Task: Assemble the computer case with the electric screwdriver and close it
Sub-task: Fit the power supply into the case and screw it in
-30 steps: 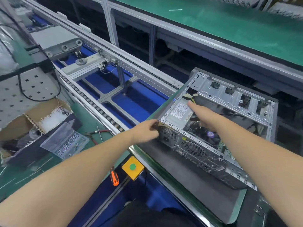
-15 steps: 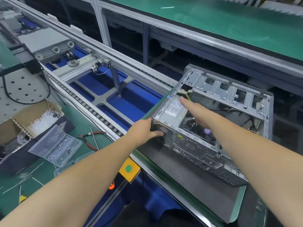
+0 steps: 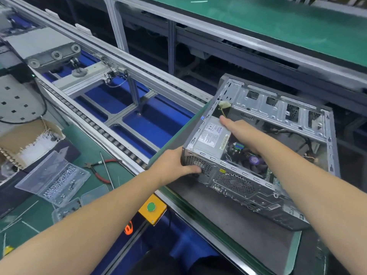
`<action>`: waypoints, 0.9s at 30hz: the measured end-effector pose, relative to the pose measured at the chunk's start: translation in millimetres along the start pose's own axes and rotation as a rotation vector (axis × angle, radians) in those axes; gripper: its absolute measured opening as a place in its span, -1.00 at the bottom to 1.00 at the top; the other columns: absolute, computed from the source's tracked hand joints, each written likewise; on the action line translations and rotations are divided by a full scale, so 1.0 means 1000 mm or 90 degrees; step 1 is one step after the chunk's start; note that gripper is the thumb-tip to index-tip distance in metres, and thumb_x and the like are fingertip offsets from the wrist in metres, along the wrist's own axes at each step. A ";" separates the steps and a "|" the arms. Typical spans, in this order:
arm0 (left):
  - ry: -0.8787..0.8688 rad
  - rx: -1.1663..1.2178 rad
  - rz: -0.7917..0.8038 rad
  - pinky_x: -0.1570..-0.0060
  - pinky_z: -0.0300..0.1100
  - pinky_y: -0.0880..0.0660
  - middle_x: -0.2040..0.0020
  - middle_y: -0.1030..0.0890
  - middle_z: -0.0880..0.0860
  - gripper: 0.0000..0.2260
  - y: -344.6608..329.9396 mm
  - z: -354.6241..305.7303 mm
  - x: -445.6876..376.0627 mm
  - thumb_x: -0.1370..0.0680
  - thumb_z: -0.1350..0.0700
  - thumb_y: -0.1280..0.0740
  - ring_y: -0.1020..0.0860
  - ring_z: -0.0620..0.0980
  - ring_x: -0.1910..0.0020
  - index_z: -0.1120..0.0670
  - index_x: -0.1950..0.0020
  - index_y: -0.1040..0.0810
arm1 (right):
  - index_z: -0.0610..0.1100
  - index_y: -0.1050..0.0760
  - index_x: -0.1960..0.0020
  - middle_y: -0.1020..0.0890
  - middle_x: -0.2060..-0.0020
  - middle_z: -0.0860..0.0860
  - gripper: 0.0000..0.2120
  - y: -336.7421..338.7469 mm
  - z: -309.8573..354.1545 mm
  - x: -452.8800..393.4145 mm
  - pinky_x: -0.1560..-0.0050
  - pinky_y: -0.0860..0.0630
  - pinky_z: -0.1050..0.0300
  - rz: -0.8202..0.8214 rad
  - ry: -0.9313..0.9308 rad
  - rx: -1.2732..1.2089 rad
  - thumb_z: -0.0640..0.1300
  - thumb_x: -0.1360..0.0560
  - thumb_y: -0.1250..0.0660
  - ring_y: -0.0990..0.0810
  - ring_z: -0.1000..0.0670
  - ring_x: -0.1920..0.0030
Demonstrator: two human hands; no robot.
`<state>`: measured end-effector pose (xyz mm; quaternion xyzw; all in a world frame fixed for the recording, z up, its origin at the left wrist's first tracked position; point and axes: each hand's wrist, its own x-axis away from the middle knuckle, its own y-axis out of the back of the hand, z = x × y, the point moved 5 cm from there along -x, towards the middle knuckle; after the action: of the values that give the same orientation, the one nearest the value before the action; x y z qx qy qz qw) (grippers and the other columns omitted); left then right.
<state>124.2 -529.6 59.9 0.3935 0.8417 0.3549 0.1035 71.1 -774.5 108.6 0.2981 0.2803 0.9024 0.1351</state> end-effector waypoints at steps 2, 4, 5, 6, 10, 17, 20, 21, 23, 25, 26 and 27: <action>-0.010 0.006 0.043 0.32 -0.59 -0.35 0.24 -0.50 -0.59 -0.68 0.000 -0.003 -0.001 -0.35 -0.45 -0.43 -0.50 -0.53 0.19 -0.36 0.07 -0.44 | 0.05 -0.75 -0.04 -0.68 -0.18 0.12 -0.25 -0.001 -0.002 -0.001 -0.23 -0.30 -0.04 -0.015 -0.007 -0.006 0.61 -0.41 -0.11 -0.59 -0.06 -0.26; -0.001 0.006 0.082 0.23 -0.54 -0.40 0.13 -0.58 -0.50 -0.59 -0.001 0.000 -0.003 -0.34 -0.46 -0.41 -0.55 -0.46 0.11 -0.34 -0.09 -0.46 | 0.08 -0.75 -0.03 -0.68 -0.23 0.09 -0.23 -0.001 -0.002 0.001 -0.25 -0.30 -0.07 -0.011 -0.016 -0.008 0.65 -0.36 -0.10 -0.57 -0.09 -0.33; 0.006 -0.007 0.099 0.21 -0.50 -0.42 0.09 -0.61 -0.40 -0.50 -0.002 0.005 -0.002 -0.33 -0.47 -0.41 -0.57 -0.38 0.10 -0.28 -0.15 -0.44 | 0.11 -0.74 -0.06 -0.66 -0.27 0.10 -0.21 -0.002 -0.001 0.002 -0.29 -0.29 -0.10 0.001 -0.023 -0.013 0.67 -0.33 -0.10 -0.54 -0.10 -0.37; 0.008 -0.033 0.118 0.22 -0.47 -0.41 0.09 -0.59 -0.33 -0.43 -0.005 0.010 0.001 -0.33 -0.45 -0.43 -0.57 -0.31 0.12 -0.20 -0.17 -0.38 | 0.14 -0.73 -0.09 -0.65 -0.28 0.13 -0.21 -0.004 -0.001 0.004 -0.32 -0.28 -0.13 0.017 -0.028 -0.023 0.69 -0.31 -0.10 -0.52 -0.09 -0.39; -0.014 -0.117 0.137 0.23 -0.45 -0.29 0.00 -0.52 -0.21 -0.42 -0.020 0.026 0.007 -0.43 -0.22 -0.51 -0.48 -0.16 0.13 -0.22 -0.24 -0.20 | 0.33 -0.68 -0.05 -0.64 -0.17 0.28 -0.34 -0.011 -0.005 0.005 -0.37 -0.23 -0.13 0.062 -0.026 -0.058 0.72 -0.29 -0.12 -0.45 0.03 -0.36; -0.015 -0.217 0.136 -0.16 -0.07 -0.52 -0.16 -0.65 -0.04 -0.45 -0.022 0.037 -0.008 -0.55 -0.06 -0.44 -0.60 0.07 -0.10 -0.11 -0.45 -0.26 | 0.43 -0.68 0.12 -0.65 0.06 0.46 -0.57 -0.008 -0.006 0.006 -0.48 -0.18 -0.17 0.066 0.005 -0.071 0.60 -0.45 -0.13 -0.42 0.06 -0.27; -0.041 -0.230 0.146 -0.10 -0.12 -0.49 -0.14 -0.65 -0.08 -0.55 -0.022 0.040 -0.010 -0.56 -0.10 -0.42 -0.60 0.04 -0.09 -0.13 -0.39 -0.34 | 0.38 -0.67 0.14 -0.56 -0.08 0.41 -0.57 -0.006 -0.007 0.008 -0.49 -0.17 -0.16 0.071 0.000 -0.075 0.56 -0.51 -0.12 -0.36 0.08 -0.26; -0.042 -0.222 0.146 -0.09 -0.13 -0.48 -0.14 -0.65 -0.09 -0.59 -0.022 0.041 -0.010 -0.57 -0.10 -0.42 -0.60 0.03 -0.10 -0.12 -0.36 -0.37 | 0.33 -0.67 0.05 -0.56 -0.17 0.33 -0.55 -0.007 -0.009 0.007 -0.48 -0.18 -0.14 0.075 -0.010 -0.074 0.55 -0.52 -0.11 -0.36 0.08 -0.27; -0.044 -0.209 0.143 -0.08 -0.13 -0.45 -0.11 -0.64 -0.12 -0.64 -0.021 0.041 -0.010 -0.56 -0.09 -0.42 -0.60 0.03 -0.11 -0.12 -0.30 -0.41 | 0.25 -0.65 -0.10 -0.59 -0.22 0.29 -0.48 -0.007 -0.011 0.005 -0.42 -0.19 -0.10 0.079 -0.016 -0.074 0.55 -0.53 -0.10 -0.37 0.09 -0.26; -0.049 -0.203 0.133 -0.06 -0.14 -0.44 -0.08 -0.63 -0.15 -0.67 -0.019 0.035 -0.008 -0.55 -0.07 -0.44 -0.59 0.02 -0.11 -0.15 -0.26 -0.42 | 0.25 -0.66 -0.11 -0.60 -0.06 0.36 -0.45 -0.007 -0.010 0.003 -0.35 -0.19 -0.08 0.077 -0.010 -0.078 0.57 -0.50 -0.11 -0.41 0.09 -0.22; -0.050 -0.200 0.121 -0.05 -0.14 -0.44 -0.08 -0.63 -0.14 -0.65 -0.016 0.031 -0.006 -0.54 -0.08 -0.45 -0.59 0.02 -0.11 -0.15 -0.25 -0.41 | 0.25 -0.66 -0.11 -0.61 -0.04 0.35 -0.43 -0.008 -0.011 0.003 -0.34 -0.19 -0.08 0.076 -0.008 -0.082 0.59 -0.48 -0.12 -0.42 0.09 -0.22; -0.050 -0.196 0.104 -0.04 -0.14 -0.45 -0.11 -0.64 -0.12 -0.63 -0.015 0.028 -0.005 -0.53 -0.09 -0.45 -0.59 0.01 -0.10 -0.14 -0.27 -0.40 | 0.24 -0.67 -0.12 -0.62 -0.09 0.32 -0.39 -0.009 -0.011 0.003 -0.36 -0.20 -0.10 0.074 -0.006 -0.083 0.61 -0.44 -0.13 -0.44 0.07 -0.24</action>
<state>131.3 -525.1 29.1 0.4537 0.7378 0.4713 0.1665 62.4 -770.8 97.2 0.3086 0.2025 0.9237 0.1031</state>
